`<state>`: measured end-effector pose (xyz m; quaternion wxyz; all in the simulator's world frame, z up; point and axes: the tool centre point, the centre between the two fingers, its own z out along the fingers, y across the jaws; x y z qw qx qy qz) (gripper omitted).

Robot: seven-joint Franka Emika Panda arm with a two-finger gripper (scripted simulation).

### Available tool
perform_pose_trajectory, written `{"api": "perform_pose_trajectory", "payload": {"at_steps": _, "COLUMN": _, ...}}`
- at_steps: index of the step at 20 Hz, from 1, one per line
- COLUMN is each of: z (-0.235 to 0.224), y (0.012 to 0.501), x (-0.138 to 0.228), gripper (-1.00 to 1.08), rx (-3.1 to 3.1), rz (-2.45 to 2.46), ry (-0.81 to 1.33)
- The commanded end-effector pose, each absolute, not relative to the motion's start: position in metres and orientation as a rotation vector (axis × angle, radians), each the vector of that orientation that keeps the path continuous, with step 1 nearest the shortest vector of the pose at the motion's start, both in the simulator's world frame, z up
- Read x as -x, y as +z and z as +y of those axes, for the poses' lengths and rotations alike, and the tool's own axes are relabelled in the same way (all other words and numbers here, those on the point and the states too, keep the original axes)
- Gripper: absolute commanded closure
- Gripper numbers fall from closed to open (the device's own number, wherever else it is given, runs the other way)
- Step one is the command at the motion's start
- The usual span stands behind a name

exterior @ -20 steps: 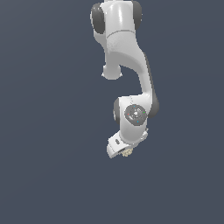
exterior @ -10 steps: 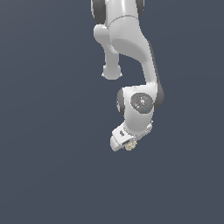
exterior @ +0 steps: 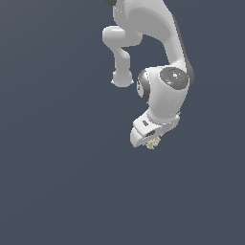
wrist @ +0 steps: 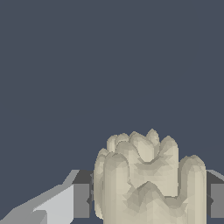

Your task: Pick up the object and move it to a goal position.

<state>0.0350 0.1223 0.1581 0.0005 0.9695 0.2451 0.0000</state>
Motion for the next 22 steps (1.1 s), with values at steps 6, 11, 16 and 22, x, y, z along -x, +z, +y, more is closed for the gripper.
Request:
{"api": "perform_pose_trajectory", "payload": {"at_steps": 6, "z": 0.146, "y": 0.213, "x": -0.010, "gripper": 1.08, "rx": -3.045, "rz": 0.770, "ry": 0.000}}
{"api": "perform_pose_trajectory", "payload": {"at_steps": 11, "z": 0.156, "y": 0.236, "x": 0.000, "gripper": 1.08, "rx": -3.045, "rz": 0.770, "ry": 0.000}}
{"api": "perform_pose_trajectory", "payload": {"at_steps": 16, "z": 0.160, "y": 0.244, "x": 0.003, "gripper": 1.08, "rx": -3.045, "rz": 0.770, "ry": 0.000}}
{"api": "perform_pose_trajectory", "payload": {"at_steps": 22, "z": 0.158, "y": 0.239, "x": 0.000, "gripper": 1.08, "rx": -3.046, "rz": 0.769, "ry": 0.000}}
